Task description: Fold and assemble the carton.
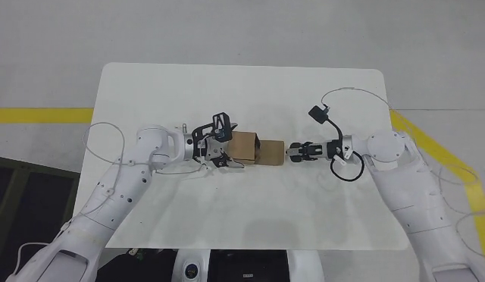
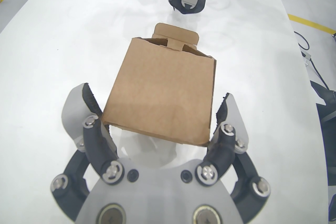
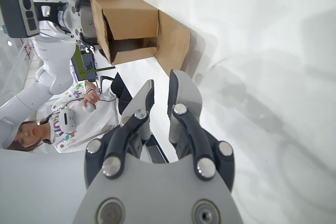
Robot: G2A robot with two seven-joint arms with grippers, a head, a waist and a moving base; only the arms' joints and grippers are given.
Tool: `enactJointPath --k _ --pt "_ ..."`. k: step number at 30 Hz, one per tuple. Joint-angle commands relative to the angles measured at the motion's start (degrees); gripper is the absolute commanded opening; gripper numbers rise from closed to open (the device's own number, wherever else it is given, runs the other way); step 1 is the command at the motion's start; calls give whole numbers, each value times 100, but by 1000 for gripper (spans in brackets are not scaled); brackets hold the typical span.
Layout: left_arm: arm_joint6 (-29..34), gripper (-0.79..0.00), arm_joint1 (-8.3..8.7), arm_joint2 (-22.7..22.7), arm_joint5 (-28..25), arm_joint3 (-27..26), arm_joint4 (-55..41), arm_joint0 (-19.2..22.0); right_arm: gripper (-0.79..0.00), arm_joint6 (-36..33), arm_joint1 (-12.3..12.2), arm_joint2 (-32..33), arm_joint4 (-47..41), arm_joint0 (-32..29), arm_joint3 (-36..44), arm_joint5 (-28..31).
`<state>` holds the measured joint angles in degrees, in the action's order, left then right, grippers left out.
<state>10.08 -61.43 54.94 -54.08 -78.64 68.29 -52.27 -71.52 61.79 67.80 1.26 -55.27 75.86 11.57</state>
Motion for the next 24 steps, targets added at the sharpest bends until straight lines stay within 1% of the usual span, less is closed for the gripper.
enactJointPath --k 1,5,8,11,16,18,21,24 --pt "12 0 -4 -11 -9 9 -11 11 -610 57 -6 -36 38 -63 9 10" --pt "20 0 -9 -14 -3 25 -26 30 -582 183 2 -155 104 -94 -30 86" --pt "23 0 -9 -7 -6 41 -33 38 -539 277 18 -263 164 -47 -122 145" --pt "11 0 -8 1 -13 52 -38 36 -523 480 43 -346 167 15 -232 233" --pt "14 0 -8 6 -20 61 -48 31 -514 633 105 -574 125 150 -388 330" --pt "11 0 -8 7 -23 63 -54 31 -511 686 138 -670 26 198 -478 359" --pt "8 0 -10 5 -20 55 -49 33 -486 922 197 -738 -300 260 -596 463" --pt "1 0 -12 2 -22 54 -42 34 -483 1043 230 -760 -497 343 -639 514"
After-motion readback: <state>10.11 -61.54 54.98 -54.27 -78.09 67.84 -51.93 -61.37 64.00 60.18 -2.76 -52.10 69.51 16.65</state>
